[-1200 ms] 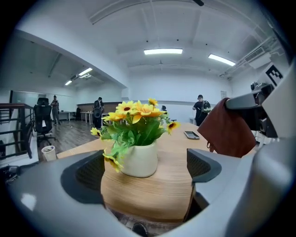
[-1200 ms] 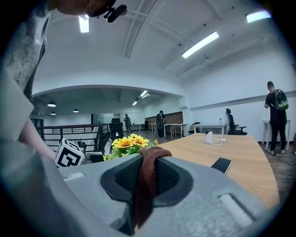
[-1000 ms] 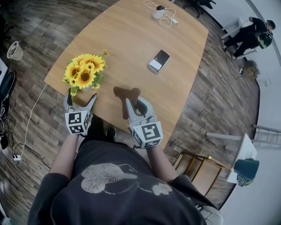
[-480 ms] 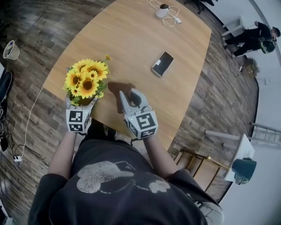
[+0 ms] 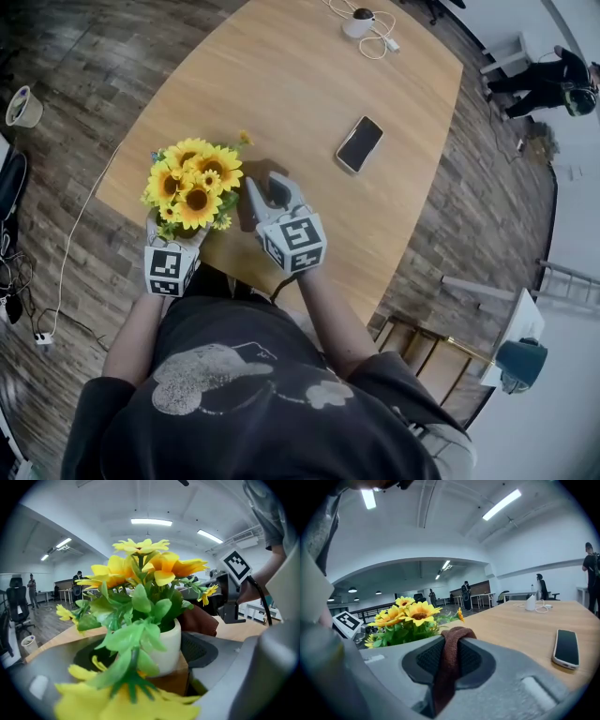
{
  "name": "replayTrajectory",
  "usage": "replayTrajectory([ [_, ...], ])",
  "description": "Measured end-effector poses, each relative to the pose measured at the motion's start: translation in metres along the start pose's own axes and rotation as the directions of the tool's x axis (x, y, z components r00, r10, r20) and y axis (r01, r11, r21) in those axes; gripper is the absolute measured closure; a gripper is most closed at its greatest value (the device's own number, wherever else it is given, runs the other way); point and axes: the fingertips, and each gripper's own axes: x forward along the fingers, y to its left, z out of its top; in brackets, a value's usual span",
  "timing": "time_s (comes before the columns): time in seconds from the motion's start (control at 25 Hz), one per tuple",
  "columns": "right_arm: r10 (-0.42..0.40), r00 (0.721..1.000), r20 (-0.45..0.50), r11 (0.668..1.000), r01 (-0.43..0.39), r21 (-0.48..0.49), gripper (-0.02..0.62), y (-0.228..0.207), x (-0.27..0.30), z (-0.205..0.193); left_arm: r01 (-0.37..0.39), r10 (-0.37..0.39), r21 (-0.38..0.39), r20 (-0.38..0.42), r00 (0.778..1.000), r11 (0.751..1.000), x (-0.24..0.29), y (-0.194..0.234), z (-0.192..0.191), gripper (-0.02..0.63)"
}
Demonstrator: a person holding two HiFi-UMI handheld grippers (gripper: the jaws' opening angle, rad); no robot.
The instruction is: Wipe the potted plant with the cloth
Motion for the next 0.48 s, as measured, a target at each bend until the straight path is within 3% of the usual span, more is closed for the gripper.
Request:
replayTrajectory([
  [0.36,0.011,0.997,-0.076,0.995,-0.004,0.096,0.552,-0.003,0.051,-0.029,0.063,-0.062,0.017,-0.011,0.998,0.998,-0.001,0.003,-0.007,0.152],
  [0.48,0.003,0.995,-0.097,0.996,0.005,0.084,0.552,0.000,0.053,-0.040,0.070,-0.070,0.020,-0.013,0.997,0.997,-0.001,0.004,-0.009,0.150],
])
